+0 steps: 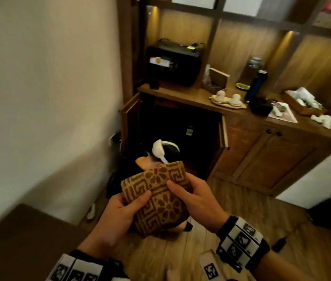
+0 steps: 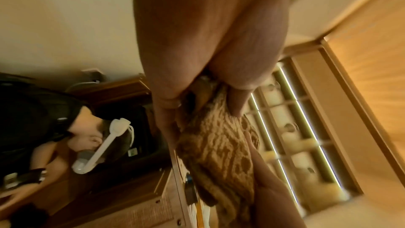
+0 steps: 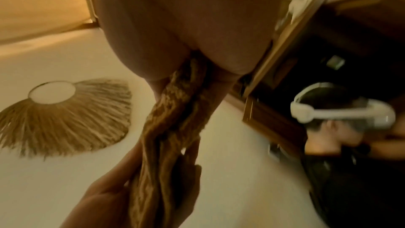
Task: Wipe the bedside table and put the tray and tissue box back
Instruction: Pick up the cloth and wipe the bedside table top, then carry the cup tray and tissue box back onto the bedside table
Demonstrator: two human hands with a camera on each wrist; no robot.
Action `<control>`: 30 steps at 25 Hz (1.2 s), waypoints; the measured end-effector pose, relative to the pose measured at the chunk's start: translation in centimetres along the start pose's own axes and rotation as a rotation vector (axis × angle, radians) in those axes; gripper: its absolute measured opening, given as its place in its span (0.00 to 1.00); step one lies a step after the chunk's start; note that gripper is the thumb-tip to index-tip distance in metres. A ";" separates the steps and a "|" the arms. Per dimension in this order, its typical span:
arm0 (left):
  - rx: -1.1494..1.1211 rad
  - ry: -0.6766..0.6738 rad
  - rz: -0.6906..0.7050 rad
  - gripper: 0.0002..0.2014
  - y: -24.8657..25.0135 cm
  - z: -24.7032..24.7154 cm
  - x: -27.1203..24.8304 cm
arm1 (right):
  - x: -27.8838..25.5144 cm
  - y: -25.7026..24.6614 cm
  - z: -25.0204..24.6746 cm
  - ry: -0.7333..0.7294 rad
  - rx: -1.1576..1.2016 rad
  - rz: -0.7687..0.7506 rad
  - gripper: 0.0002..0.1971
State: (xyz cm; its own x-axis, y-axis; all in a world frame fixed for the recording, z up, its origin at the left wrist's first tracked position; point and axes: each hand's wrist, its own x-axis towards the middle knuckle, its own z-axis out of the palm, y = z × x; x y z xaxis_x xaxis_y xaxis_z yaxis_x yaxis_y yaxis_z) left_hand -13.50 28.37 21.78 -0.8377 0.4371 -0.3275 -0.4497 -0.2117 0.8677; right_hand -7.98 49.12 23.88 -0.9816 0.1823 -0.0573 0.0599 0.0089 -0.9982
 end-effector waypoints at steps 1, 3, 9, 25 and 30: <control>0.049 -0.041 0.016 0.17 -0.1 1.8 1.5 | -0.1 -0.3 -2.4 0.030 -0.007 -0.011 0.13; 0.118 -0.133 0.008 0.19 -0.4 6.1 4.1 | -0.4 -0.3 -7.5 0.080 0.002 -0.021 0.14; 0.226 -0.309 -0.021 0.21 -3.4 20.9 13.2 | 0.9 2.5 -24.4 0.199 0.072 0.076 0.13; 0.171 -0.018 0.022 0.15 0.4 45.8 43.1 | 15.2 3.8 -58.7 0.190 0.161 0.222 0.13; -0.010 0.243 0.136 0.18 2.6 47.5 59.9 | 20.0 6.0 -68.8 0.233 0.045 0.364 0.24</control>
State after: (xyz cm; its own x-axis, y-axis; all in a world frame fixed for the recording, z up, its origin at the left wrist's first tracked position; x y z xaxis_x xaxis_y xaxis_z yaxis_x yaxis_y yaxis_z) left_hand -50.12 95.47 22.17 -0.9400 0.1813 -0.2891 -0.3297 -0.2636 0.9065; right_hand -14.72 120.50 18.09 -0.8306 0.3825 -0.4047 0.3815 -0.1385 -0.9139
